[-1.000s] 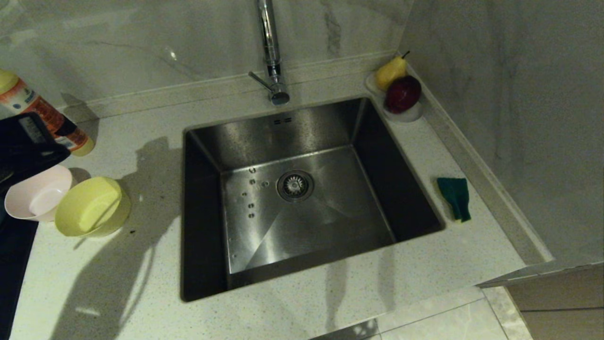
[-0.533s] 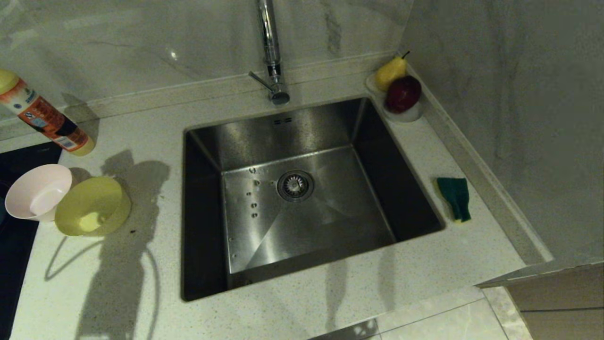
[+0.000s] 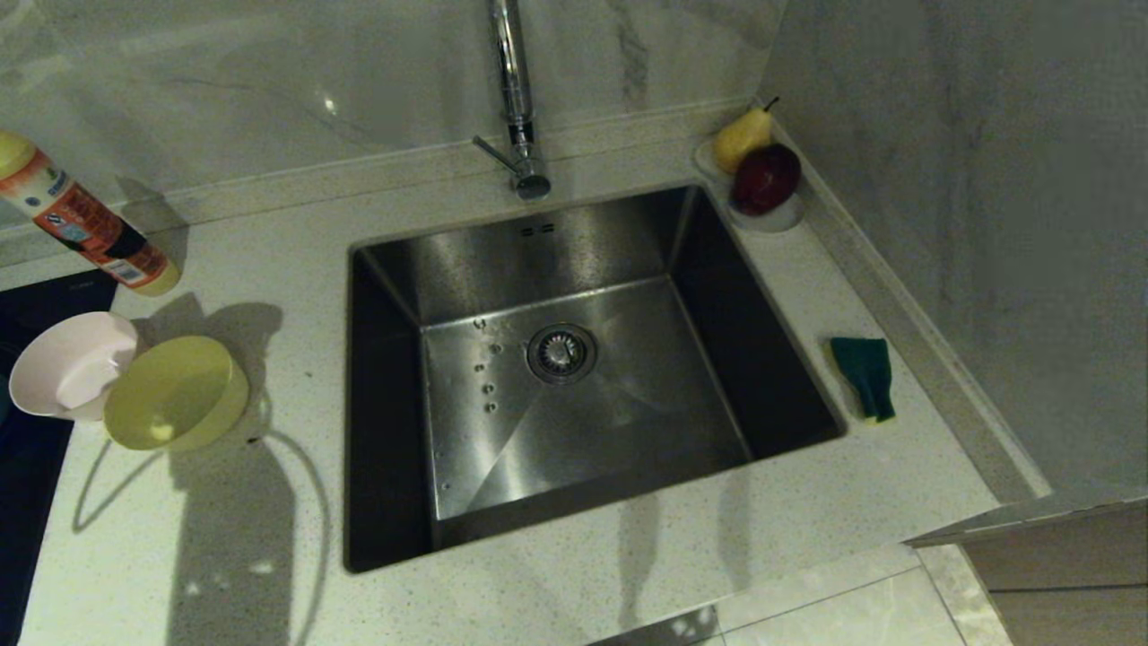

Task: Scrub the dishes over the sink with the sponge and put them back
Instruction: Place the bowl on the bowl

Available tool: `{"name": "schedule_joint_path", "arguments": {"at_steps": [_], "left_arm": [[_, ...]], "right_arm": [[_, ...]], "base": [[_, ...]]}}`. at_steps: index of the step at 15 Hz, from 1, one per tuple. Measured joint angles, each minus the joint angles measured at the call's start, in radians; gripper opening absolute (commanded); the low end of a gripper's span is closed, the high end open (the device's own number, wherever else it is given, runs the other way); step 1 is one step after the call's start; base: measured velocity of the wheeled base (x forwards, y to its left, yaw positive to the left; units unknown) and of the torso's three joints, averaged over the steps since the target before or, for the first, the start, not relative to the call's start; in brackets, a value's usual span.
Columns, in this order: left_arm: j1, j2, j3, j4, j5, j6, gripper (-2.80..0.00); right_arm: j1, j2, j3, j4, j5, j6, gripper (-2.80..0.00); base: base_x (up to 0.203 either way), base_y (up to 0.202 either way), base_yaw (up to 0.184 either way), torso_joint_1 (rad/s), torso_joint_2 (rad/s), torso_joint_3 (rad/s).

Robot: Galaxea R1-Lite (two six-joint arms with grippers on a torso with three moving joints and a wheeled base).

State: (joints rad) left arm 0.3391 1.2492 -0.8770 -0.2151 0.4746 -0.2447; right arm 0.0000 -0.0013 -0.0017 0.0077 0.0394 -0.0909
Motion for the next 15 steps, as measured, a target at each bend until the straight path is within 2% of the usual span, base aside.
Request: {"name": "schedule_joint_path", "arguments": {"at_steps": [3,4,8,10,13,14,15], "left_arm": [[0.003,-0.005,0.01,0.008,-0.12,-0.006,-2.8],[0.005,-0.006,0.011,0.021,-0.138,-0.006,-2.8],[0.072,0.01,0.001,0.041,-0.172,-0.011,-2.8],[0.109,0.046,-0.003,0.042,-0.212,-0.052,-2.8],[0.124,0.118,-0.022,0.042,-0.242,-0.111,-2.8],[0.125,0.139,-0.034,0.044,-0.263,-0.126,0.0],[0.126,0.163,-0.048,0.045,-0.274,-0.14,0.0]], "right_arm": [[0.0,0.0,0.0,0.0,0.0,0.0,-2.8],[0.0,0.0,0.0,0.0,0.0,0.0,-2.8],[0.0,0.0,0.0,0.0,0.0,0.0,-2.8],[0.0,0.0,0.0,0.0,0.0,0.0,-2.8],[0.0,0.0,0.0,0.0,0.0,0.0,-2.8],[0.0,0.0,0.0,0.0,0.0,0.0,-2.8],[0.0,0.0,0.0,0.0,0.0,0.0,-2.8]], "base": [[0.0,0.0,0.0,0.0,0.0,0.0],[0.0,0.0,0.0,0.0,0.0,0.0],[0.0,0.0,0.0,0.0,0.0,0.0],[0.0,0.0,0.0,0.0,0.0,0.0],[0.0,0.0,0.0,0.0,0.0,0.0],[0.0,0.0,0.0,0.0,0.0,0.0],[0.0,0.0,0.0,0.0,0.0,0.0]]}}
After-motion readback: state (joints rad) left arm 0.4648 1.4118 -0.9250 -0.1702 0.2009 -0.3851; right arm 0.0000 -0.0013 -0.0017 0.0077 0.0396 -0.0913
